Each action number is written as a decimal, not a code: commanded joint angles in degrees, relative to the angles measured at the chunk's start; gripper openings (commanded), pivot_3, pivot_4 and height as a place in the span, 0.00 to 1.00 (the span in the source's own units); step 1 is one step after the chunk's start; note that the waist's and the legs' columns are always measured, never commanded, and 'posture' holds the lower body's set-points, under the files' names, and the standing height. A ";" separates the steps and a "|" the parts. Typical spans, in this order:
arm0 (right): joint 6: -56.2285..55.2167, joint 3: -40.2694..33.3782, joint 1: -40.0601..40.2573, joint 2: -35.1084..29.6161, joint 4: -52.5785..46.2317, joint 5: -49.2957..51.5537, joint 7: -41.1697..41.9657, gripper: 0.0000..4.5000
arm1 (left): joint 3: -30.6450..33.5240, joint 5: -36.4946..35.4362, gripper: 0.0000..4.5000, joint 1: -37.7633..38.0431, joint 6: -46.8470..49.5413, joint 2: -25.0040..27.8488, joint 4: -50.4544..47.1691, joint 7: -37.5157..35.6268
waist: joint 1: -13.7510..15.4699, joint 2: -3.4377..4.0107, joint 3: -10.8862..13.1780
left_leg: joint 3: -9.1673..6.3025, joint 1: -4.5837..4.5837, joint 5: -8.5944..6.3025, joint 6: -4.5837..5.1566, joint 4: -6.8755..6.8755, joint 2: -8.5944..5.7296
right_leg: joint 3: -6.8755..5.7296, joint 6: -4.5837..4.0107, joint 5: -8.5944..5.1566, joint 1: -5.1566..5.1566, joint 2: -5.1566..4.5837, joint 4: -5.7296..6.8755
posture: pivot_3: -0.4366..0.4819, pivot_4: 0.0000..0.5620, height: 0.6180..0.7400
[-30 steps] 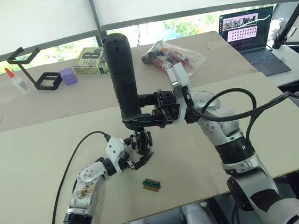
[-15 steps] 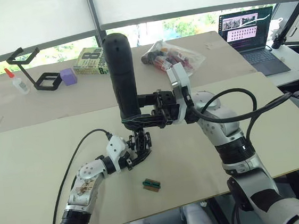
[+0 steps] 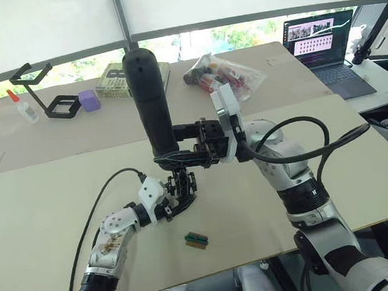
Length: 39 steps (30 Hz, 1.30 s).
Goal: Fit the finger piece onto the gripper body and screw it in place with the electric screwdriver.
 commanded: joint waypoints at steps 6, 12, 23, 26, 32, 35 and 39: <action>3.69 4.81 1.46 -1.51 0.15 -3.43 -1.09 0.43 | -0.60 -0.50 0.54 0.95 0.64 -0.17 -0.94 -0.92 | -0.01 0.08 -0.15 | 0.00 0.02 0.00 0.00 -0.01 0.00 | 0.00 0.00 0.00 0.02 0.00 0.00 | 0.48 0.27 1.00; 3.29 6.10 2.06 -1.56 1.90 -4.79 -1.37 0.43 | -0.60 -0.56 0.54 0.75 0.76 -0.21 -0.75 -1.11 | -0.02 0.09 -0.27 | 0.00 0.06 0.00 0.00 -0.02 0.00 | 0.00 0.00 0.00 0.06 0.00 0.00 | 0.48 0.27 1.00; 1.50 6.70 2.76 -2.27 5.95 -6.30 -1.29 0.43 | -0.42 -0.21 0.54 0.60 0.61 -0.38 -0.51 -0.78 | -0.07 0.08 -0.28 | 0.02 0.85 -0.08 0.10 -0.18 0.04 | -0.01 0.01 -0.02 0.78 0.03 -0.08 | 0.48 0.27 1.00; 1.31 6.45 2.63 -2.41 5.95 -6.13 -1.28 0.43 | -0.45 -0.20 0.54 0.73 0.48 -0.38 -0.39 -0.82 | -0.06 0.10 -0.31 | 0.03 0.88 -0.08 0.10 -0.18 0.06 | -0.01 0.01 -0.02 0.78 0.03 -0.07 | 0.48 0.27 1.00; 1.21 5.63 1.74 -2.85 5.24 -5.71 -1.11 0.43 | -0.54 -0.13 0.54 0.68 0.21 -0.44 0.03 -0.94 | -0.03 0.09 -0.33 | 0.04 0.88 -0.08 0.09 -0.18 0.06 | 0.00 0.01 -0.02 0.78 0.03 -0.07 | 0.48 0.27 1.00; 1.57 5.03 1.24 -3.26 4.21 -4.87 -0.85 0.43 | -0.58 0.06 0.54 0.55 -0.17 -0.50 0.51 -0.93 | -0.02 0.09 -0.33 | 0.04 0.87 -0.08 0.09 -0.18 0.06 | 0.00 0.01 -0.02 0.78 0.03 -0.08 | 0.48 0.27 1.00; 2.07 4.49 0.90 -3.72 2.74 -4.07 -0.57 0.43 | -0.75 0.34 0.54 0.32 -0.81 -0.55 1.52 -0.94 | 0.02 0.09 -0.33 | 0.04 0.87 -0.08 0.09 -0.17 0.07 | 0.00 0.00 -0.02 0.78 0.03 -0.08 | 0.48 0.27 1.00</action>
